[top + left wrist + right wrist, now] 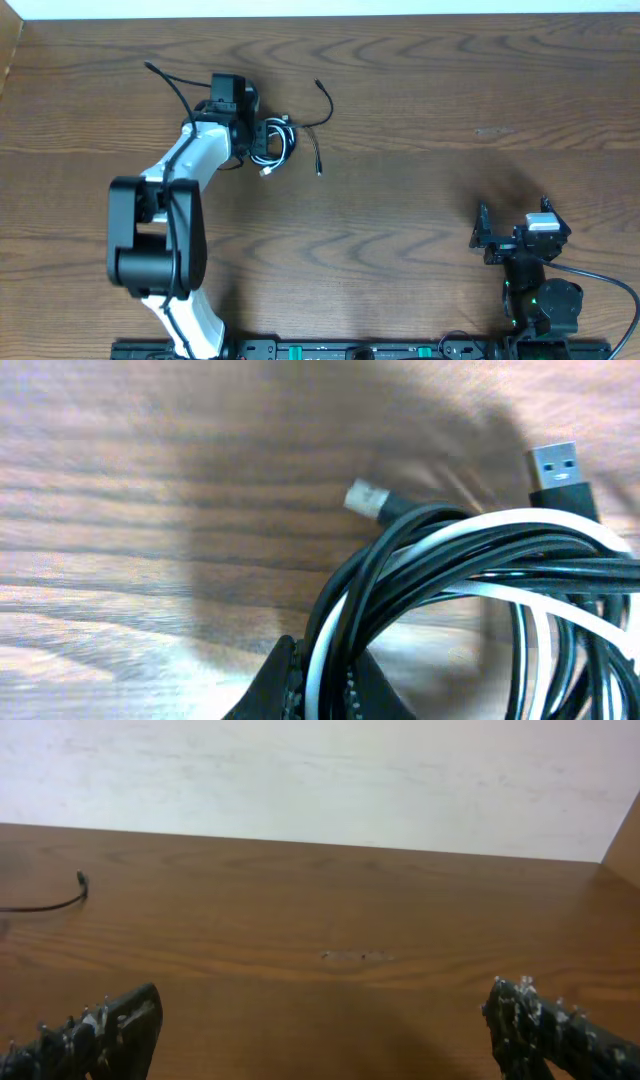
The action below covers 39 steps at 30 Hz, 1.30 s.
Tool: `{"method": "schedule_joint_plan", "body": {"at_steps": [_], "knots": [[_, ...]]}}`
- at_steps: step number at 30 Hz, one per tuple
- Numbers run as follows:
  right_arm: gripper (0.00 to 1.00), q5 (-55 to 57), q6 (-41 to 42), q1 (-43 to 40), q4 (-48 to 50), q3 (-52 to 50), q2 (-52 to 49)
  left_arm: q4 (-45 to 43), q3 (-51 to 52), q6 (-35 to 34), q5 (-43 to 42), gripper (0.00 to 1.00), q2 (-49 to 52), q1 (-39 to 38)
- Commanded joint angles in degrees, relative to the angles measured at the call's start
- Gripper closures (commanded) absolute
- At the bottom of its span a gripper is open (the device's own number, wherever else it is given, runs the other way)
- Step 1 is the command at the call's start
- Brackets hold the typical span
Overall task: Untangle cables
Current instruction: 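Lift the cable coil with the left gripper and carry it rightward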
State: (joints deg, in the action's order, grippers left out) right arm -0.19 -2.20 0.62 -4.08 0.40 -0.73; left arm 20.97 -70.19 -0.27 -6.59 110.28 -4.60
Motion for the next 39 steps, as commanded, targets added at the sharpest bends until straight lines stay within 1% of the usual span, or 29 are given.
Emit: {"method": "schedule_joint_plan", "body": {"at_steps": [1, 8, 12, 16, 18, 24, 35, 37, 39], "knots": [[0.01, 0.5, -0.63, 0.55, -0.26, -0.09, -0.04, 0.44, -0.22, -1.07, -3.5, 0.92, -7.85, 0.07], [0.01, 0.5, -0.63, 0.55, -0.26, -0.09, -0.04, 3.04, -0.22, -0.81, -3.48, 0.93, -19.08, -1.22], [0.01, 0.5, -0.63, 0.55, -0.26, -0.09, -0.04, 6.03, -0.22, -0.39, -3.52, 0.93, -25.16, -2.71], [0.01, 0.5, -0.63, 0.55, -0.26, -0.09, -0.04, 9.22, -0.22, 4.59, -7.06, 0.93, -30.03, -5.49], [0.01, 0.5, -0.63, 0.55, -0.26, -0.09, -0.04, 10.08, -0.22, 4.83, -7.8, 0.93, -31.98, -7.21], [0.01, 0.5, -0.63, 0.55, -0.26, -0.09, -0.04, 11.08, -0.22, 4.72, -7.78, 0.93, -34.8, -12.57], [0.01, 0.5, -0.63, 0.55, -0.26, -0.09, -0.04, 10.97, -0.22, 2.73, -7.8, 0.93, -34.8, -22.97], [0.01, 0.72, -0.68, 0.55, -0.24, -0.09, -0.04, 10.38, -0.22, 1.64, -7.76, 0.93, -34.8, -24.74], [0.01, 0.7, -0.66, 0.55, -0.24, -0.09, -0.04, 9.46, -0.22, -1.05, -7.21, 0.93, -34.77, -25.83]]}}
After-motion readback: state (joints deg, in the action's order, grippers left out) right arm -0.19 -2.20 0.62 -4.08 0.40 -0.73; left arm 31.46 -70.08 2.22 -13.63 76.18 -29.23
